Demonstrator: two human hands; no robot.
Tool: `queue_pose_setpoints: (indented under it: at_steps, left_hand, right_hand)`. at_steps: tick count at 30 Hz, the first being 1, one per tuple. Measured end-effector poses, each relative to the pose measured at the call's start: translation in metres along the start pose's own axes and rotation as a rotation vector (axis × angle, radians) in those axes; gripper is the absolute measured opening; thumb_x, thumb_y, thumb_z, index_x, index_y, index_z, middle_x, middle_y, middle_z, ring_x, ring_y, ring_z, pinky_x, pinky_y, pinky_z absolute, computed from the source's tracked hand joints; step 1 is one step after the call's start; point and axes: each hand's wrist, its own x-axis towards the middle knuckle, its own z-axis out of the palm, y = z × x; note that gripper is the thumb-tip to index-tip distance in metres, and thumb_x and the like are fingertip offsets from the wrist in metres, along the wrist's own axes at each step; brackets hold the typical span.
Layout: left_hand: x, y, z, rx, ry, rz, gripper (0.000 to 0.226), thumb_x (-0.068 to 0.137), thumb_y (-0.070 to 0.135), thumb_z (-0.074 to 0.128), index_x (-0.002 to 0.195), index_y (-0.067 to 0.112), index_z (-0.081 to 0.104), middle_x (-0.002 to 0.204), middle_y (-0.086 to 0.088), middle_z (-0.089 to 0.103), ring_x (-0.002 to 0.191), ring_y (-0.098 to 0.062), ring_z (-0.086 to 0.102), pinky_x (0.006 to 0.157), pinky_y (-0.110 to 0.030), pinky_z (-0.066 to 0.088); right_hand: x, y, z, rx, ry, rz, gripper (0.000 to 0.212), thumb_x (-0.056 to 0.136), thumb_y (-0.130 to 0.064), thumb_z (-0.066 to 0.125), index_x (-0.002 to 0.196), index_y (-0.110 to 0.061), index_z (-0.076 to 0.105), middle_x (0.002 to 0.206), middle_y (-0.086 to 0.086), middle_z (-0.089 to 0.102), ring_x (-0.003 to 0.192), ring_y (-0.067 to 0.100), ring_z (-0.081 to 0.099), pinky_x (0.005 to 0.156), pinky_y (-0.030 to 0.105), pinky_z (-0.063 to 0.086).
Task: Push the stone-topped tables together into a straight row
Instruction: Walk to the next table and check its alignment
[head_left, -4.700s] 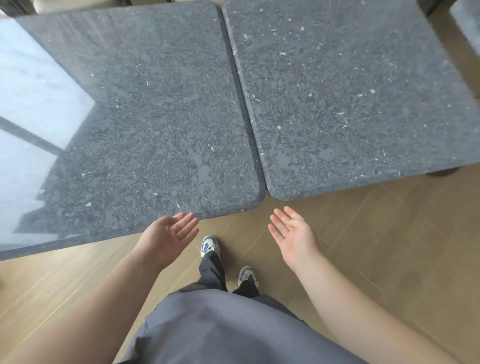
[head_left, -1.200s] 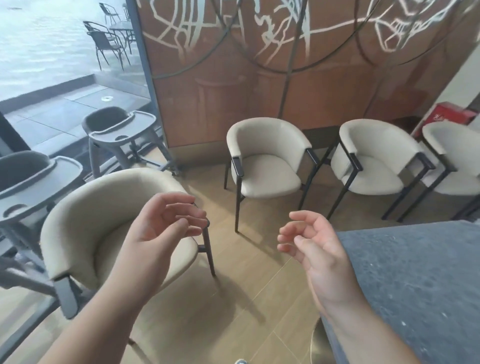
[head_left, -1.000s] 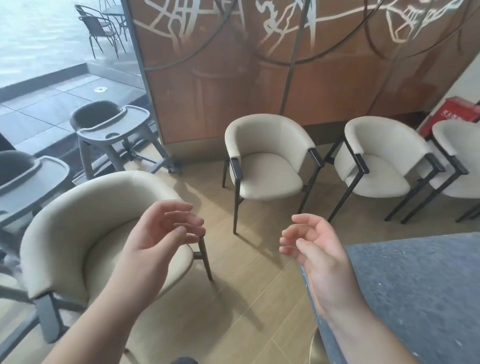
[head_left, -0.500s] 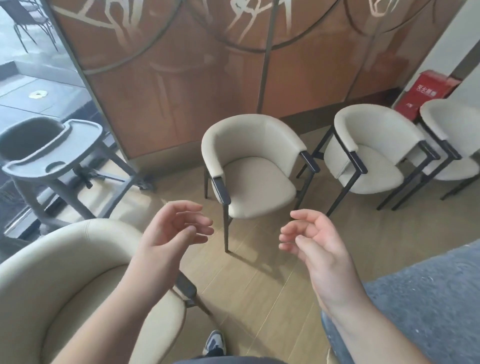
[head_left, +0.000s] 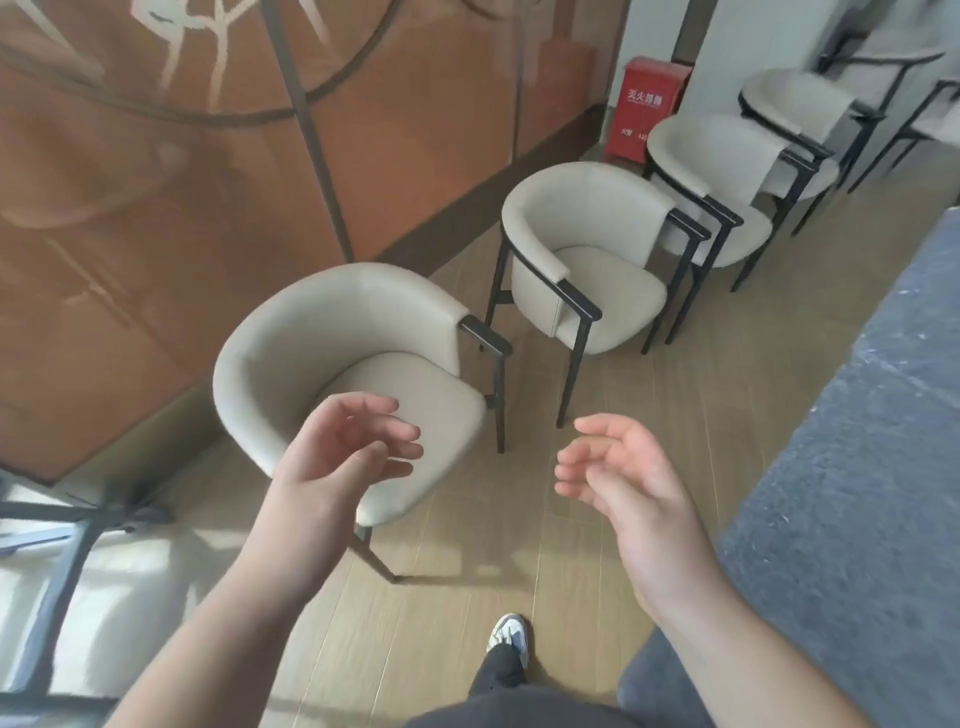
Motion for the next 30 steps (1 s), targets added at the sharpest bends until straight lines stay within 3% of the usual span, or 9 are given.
queue_pose_setpoints:
  at_steps: [6, 12, 17, 21, 25, 30]
  left_hand:
    - [0.111, 0.0, 0.053, 0.002, -0.087, -0.034, 0.033, 0.086, 0.004, 0.046, 0.108, 0.018, 0.066, 0.099, -0.009, 0.074, 0.094, -0.029, 0.071, 0.083, -0.034, 0.059]
    - [0.181, -0.019, 0.095, 0.033, -0.227, -0.122, 0.039, 0.096, -0.017, 0.039, 0.112, 0.009, 0.063, 0.096, -0.008, 0.074, 0.09, -0.026, 0.071, 0.085, -0.039, 0.061]
    - [0.26, -0.028, 0.131, 0.013, -0.371, -0.124, 0.038, 0.097, -0.011, 0.041, 0.114, 0.015, 0.064, 0.101, -0.009, 0.073, 0.094, -0.027, 0.071, 0.084, -0.038, 0.06]
    - [0.337, -0.029, 0.165, -0.026, -0.497, -0.104, 0.032, 0.089, 0.006, 0.047, 0.11, 0.021, 0.066, 0.103, -0.009, 0.074, 0.095, -0.026, 0.072, 0.081, -0.031, 0.059]
    - [0.414, -0.024, 0.202, -0.045, -0.632, -0.122, 0.032, 0.088, 0.008, 0.048, 0.108, 0.022, 0.068, 0.103, -0.01, 0.074, 0.095, -0.028, 0.073, 0.081, -0.029, 0.059]
    - [0.477, -0.029, 0.273, 0.02, -0.803, -0.194, 0.034, 0.098, -0.011, 0.041, 0.113, 0.01, 0.063, 0.097, -0.01, 0.075, 0.09, -0.025, 0.073, 0.086, -0.04, 0.061]
  right_hand:
    - [0.102, -0.012, -0.028, 0.004, 0.08, -0.004, 0.037, 0.096, 0.013, 0.04, 0.116, -0.011, 0.06, 0.093, 0.004, 0.07, 0.091, 0.023, 0.066, 0.088, 0.04, 0.058]
    - [0.142, -0.013, -0.062, 0.002, 0.179, 0.016, 0.034, 0.087, -0.006, 0.047, 0.115, -0.017, 0.062, 0.094, 0.003, 0.071, 0.094, 0.024, 0.068, 0.088, 0.04, 0.058]
    - [0.18, -0.007, -0.091, 0.006, 0.37, 0.073, 0.033, 0.089, 0.0, 0.047, 0.112, -0.018, 0.064, 0.092, 0.004, 0.071, 0.091, 0.023, 0.069, 0.086, 0.038, 0.058]
    - [0.227, -0.007, -0.1, -0.054, 0.489, 0.093, 0.034, 0.087, -0.005, 0.048, 0.107, -0.025, 0.066, 0.092, 0.003, 0.073, 0.09, 0.019, 0.071, 0.087, 0.04, 0.059]
    - [0.276, -0.019, -0.107, -0.074, 0.615, 0.076, 0.032, 0.088, -0.011, 0.052, 0.103, -0.034, 0.067, 0.095, 0.003, 0.072, 0.09, 0.019, 0.072, 0.088, 0.041, 0.057]
    - [0.311, -0.027, -0.136, -0.076, 0.756, 0.105, 0.039, 0.094, 0.004, 0.048, 0.108, -0.028, 0.065, 0.094, 0.001, 0.072, 0.09, 0.018, 0.072, 0.088, 0.04, 0.058]
